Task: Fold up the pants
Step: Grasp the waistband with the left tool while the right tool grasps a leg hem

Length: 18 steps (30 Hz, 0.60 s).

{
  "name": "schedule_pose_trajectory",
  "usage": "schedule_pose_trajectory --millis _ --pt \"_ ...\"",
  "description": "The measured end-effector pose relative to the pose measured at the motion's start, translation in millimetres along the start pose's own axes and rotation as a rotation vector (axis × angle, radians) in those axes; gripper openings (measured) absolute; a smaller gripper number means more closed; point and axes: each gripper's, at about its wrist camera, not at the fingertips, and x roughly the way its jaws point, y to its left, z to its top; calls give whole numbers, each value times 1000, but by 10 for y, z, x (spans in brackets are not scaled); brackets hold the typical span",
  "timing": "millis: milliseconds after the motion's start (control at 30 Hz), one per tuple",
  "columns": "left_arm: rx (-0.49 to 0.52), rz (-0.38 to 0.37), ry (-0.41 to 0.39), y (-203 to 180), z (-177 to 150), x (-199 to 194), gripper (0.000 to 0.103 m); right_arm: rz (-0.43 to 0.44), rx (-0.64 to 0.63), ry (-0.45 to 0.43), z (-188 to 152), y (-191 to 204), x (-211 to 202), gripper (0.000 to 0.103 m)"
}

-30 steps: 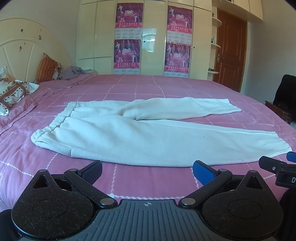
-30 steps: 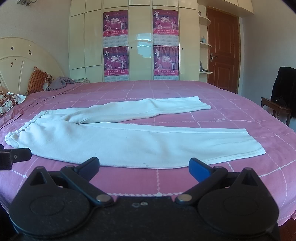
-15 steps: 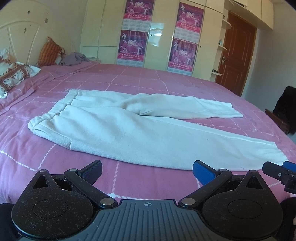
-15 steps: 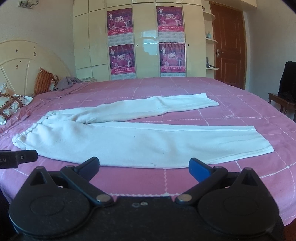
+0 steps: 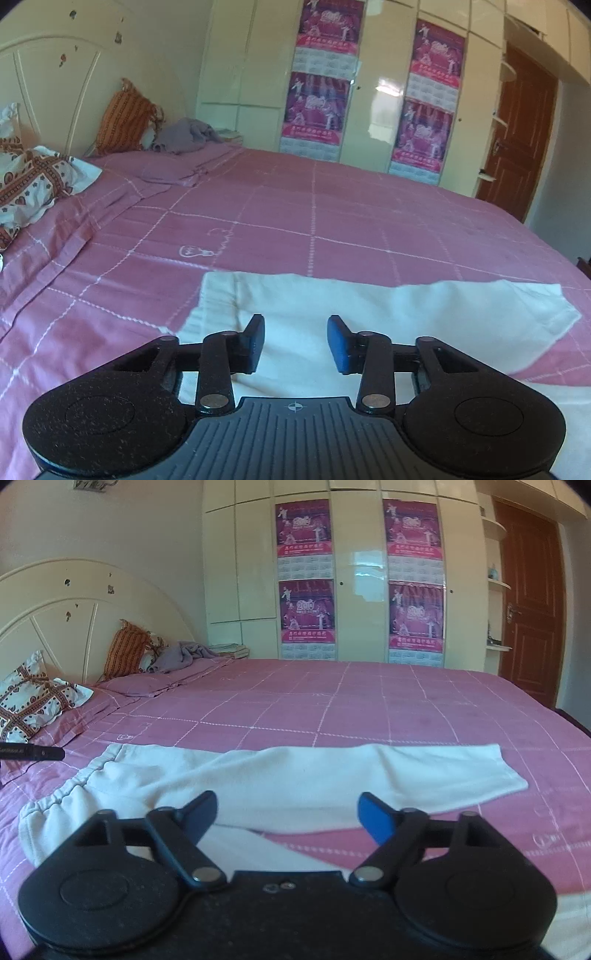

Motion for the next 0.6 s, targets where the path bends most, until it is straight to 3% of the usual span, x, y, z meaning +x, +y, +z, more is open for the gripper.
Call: schedule_pose_trajectory --millis 67,133,200,300,367,467,600 --pt "16 19 56 221 165 455 45 29 -41 23 165 -24 423 63" --pt "51 54 79 390 252 801 88 90 -74 49 323 -30 873 54" --pt "115 95 97 527 323 1120 89 147 -125 91 485 7 1384 42" --pt "154 18 175 681 404 1525 89 190 -202 164 639 102 2080 33" --pt "171 -21 209 725 420 1753 89 185 -273 189 685 192 2494 37" --pt "227 -17 272 780 439 2090 89 190 -361 266 713 277 3014 45" --pt "221 -127 323 909 439 2356 89 181 -470 399 638 226 3507 46"
